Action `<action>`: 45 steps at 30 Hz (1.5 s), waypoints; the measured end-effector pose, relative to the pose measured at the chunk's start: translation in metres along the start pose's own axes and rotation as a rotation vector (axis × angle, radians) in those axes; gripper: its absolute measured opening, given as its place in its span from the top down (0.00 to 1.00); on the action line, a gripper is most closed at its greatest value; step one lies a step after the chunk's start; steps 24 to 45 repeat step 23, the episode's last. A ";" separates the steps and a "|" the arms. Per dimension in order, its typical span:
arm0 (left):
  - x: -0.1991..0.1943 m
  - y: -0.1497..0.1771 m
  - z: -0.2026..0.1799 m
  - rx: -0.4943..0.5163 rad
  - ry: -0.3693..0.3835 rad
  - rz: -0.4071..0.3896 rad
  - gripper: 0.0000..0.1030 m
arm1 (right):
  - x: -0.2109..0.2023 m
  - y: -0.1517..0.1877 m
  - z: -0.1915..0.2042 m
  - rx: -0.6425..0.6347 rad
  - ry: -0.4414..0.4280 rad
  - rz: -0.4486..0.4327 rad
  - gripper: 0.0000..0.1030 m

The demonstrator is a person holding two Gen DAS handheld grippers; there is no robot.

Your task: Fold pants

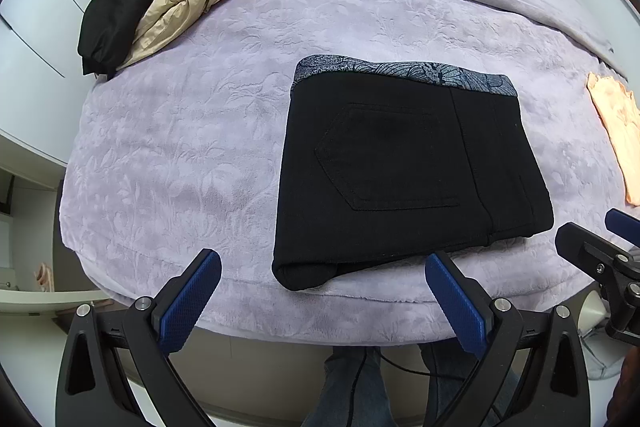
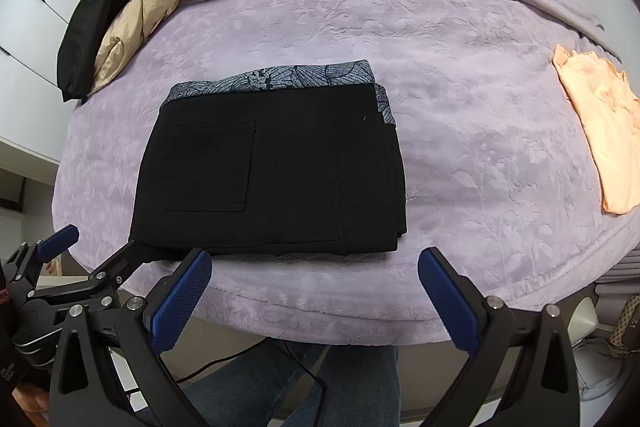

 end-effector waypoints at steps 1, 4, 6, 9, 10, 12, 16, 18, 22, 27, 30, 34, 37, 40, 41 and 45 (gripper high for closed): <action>0.000 0.000 0.000 -0.001 0.000 0.000 0.00 | 0.000 0.000 0.000 -0.002 0.001 0.000 0.00; 0.000 0.000 0.000 0.000 -0.001 0.000 0.00 | 0.000 0.000 0.001 -0.004 0.004 0.000 0.00; 0.000 0.000 0.000 0.000 -0.001 0.000 0.00 | 0.000 0.000 0.001 -0.005 0.006 -0.001 0.00; 0.000 0.000 0.000 0.001 0.002 0.000 0.00 | -0.001 0.002 0.004 -0.006 0.010 -0.002 0.00; -0.001 0.001 0.000 0.003 0.003 0.000 0.00 | -0.001 0.002 0.003 -0.007 0.011 -0.003 0.00; -0.001 0.001 -0.001 0.006 0.003 -0.001 0.00 | -0.001 0.003 0.004 -0.007 0.013 -0.002 0.00; 0.000 0.000 0.000 0.002 0.009 -0.004 0.00 | 0.000 0.003 0.005 -0.009 0.016 0.001 0.00; 0.000 -0.001 0.001 0.004 0.019 -0.006 0.00 | 0.001 0.003 0.005 -0.014 0.019 0.002 0.00; 0.000 -0.002 0.000 0.021 0.029 -0.018 0.00 | 0.001 0.002 0.005 -0.022 0.023 0.001 0.00; -0.001 -0.003 0.000 0.022 0.030 -0.019 0.00 | 0.001 0.003 0.006 -0.019 0.022 0.001 0.00; -0.001 -0.003 0.000 0.022 0.030 -0.019 0.00 | 0.001 0.003 0.006 -0.019 0.022 0.001 0.00; -0.001 -0.003 0.000 0.022 0.030 -0.019 0.00 | 0.001 0.003 0.006 -0.019 0.022 0.001 0.00; -0.001 -0.003 0.000 0.022 0.030 -0.019 0.00 | 0.001 0.003 0.006 -0.019 0.022 0.001 0.00; -0.001 -0.003 0.000 0.022 0.030 -0.019 0.00 | 0.001 0.003 0.006 -0.019 0.022 0.001 0.00; -0.001 -0.003 0.000 0.022 0.030 -0.019 0.00 | 0.001 0.003 0.006 -0.019 0.022 0.001 0.00; -0.001 -0.003 0.000 0.022 0.030 -0.019 0.00 | 0.001 0.003 0.006 -0.019 0.022 0.001 0.00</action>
Point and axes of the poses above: each gripper's, at about its wrist camera, not at the fingertips, and x roughly the way its jaws point, z to its left, y to its underside, the point moved 1 cm from there along x, roughly the way its jaws point, and after that the axes turned 9 degrees about x, right-handed, at the moved point
